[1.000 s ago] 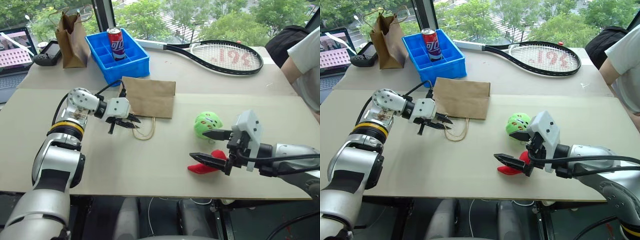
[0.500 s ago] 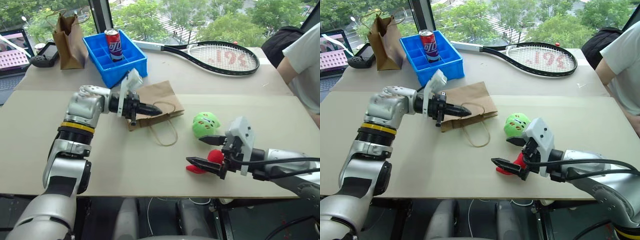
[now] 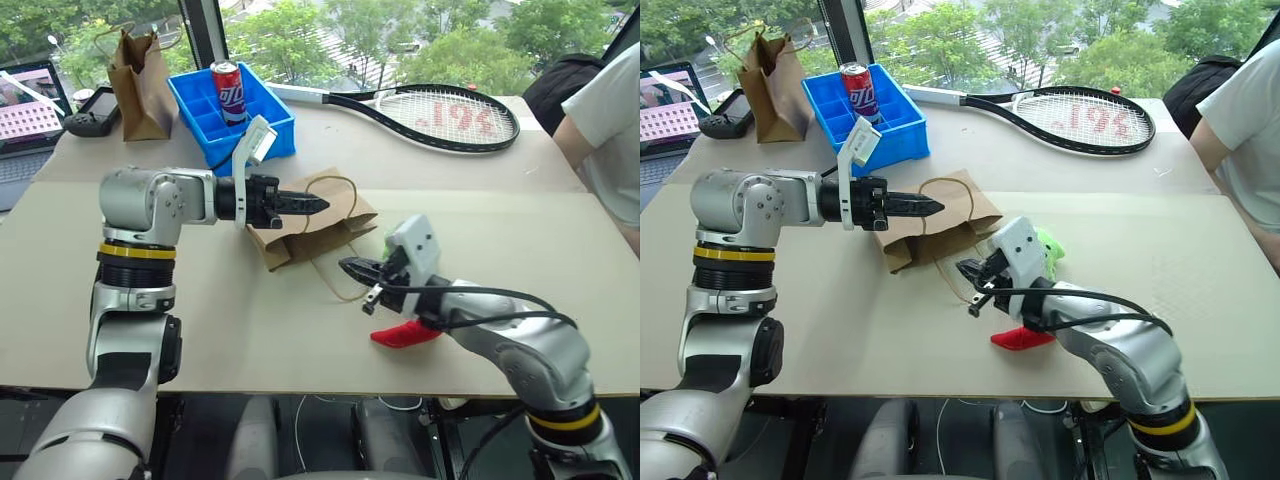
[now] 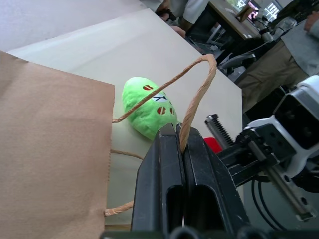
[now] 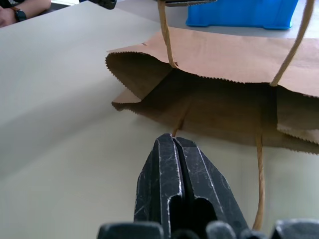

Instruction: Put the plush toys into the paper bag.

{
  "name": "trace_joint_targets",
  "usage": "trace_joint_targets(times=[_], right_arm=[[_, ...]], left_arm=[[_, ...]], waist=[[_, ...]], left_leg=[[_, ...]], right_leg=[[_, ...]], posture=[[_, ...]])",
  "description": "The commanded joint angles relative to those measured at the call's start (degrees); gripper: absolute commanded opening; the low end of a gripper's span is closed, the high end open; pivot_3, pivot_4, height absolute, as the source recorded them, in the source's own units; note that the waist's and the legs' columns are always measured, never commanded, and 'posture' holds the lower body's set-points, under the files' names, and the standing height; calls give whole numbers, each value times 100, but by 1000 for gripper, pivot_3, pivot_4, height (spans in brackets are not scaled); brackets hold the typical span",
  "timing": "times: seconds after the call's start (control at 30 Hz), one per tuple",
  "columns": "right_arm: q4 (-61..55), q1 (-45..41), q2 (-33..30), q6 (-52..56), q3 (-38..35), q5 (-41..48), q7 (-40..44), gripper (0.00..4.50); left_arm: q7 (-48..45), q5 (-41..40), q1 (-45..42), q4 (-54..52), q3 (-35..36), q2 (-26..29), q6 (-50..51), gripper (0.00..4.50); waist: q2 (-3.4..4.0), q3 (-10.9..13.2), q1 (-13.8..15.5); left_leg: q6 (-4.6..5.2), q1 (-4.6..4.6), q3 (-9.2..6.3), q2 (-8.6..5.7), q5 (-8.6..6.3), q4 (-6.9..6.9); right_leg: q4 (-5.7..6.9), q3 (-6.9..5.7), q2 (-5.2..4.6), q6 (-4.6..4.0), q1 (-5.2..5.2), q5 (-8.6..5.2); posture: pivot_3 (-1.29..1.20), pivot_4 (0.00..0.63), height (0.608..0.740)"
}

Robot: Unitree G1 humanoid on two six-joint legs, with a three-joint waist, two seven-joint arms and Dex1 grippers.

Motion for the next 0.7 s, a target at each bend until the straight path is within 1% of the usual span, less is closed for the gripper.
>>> trace_joint_targets(times=[0.03, 0.17, 0.27, 0.43, 0.57, 0.6, 0.7], right_arm=[[750, -421, 223, -616, 443, -733, 215, 84], [1830, -847, 577, -1121, 655, -1301, 425, 84], [2626, -1068, 782, -1564, 819, -1754, 612, 84], [3217, -1127, 890, -1867, 1033, -2272, 917, 84], [3490, -1055, 811, -2054, 1228, -2649, 1251, 84], [3524, -1054, 798, -2081, 1264, -2734, 1339, 84], [3532, -1015, 793, -2094, 1297, -2876, 1567, 84]], left_arm=[[127, -303, -127, -163, 120, -83, 15, 0], [384, -554, -223, -109, 313, -253, 161, 0], [629, -763, -351, -63, 583, -304, 347, 0], [944, -935, -496, 13, 842, -250, 441, 0], [1161, -970, -921, 248, 1107, -121, 244, 0], [1165, -980, -1022, 260, 1108, -77, 193, 0], [864, -900, -1248, 114, 821, 238, -131, 0]], waist=[[0, 0, -3], [1, 1, 0], [1, 3, -10], [3, 4, -16], [2, 7, -20], [2, 7, -21], [2, 7, -28]], left_leg=[[0, 0, 0, 0, 0, 0], [-5, 2, 1, 0, 3, 0], [-6, 1, 2, 0, 3, -1], [-6, 1, 1, 0, 3, -3], [-9, 2, 0, 0, 5, -2], [-10, 2, 1, 0, 5, -2], [-12, 3, 1, 0, 5, -3]], right_leg=[[0, 0, 0, 0, 0, 0], [2, 0, 0, -2, -1, 1], [3, 1, -1, -2, -2, 1], [7, 1, -1, -2, -4, 1], [11, 1, 1, -2, -6, 2], [11, 1, 0, -2, -6, 2], [10, 1, 0, -2, -5, 2]], posture=[[0, 150, 660], [0, 150, 660], [0, 150, 660], [0, 150, 660], [0, 150, 660], [0, 150, 660], [0, 150, 660]])
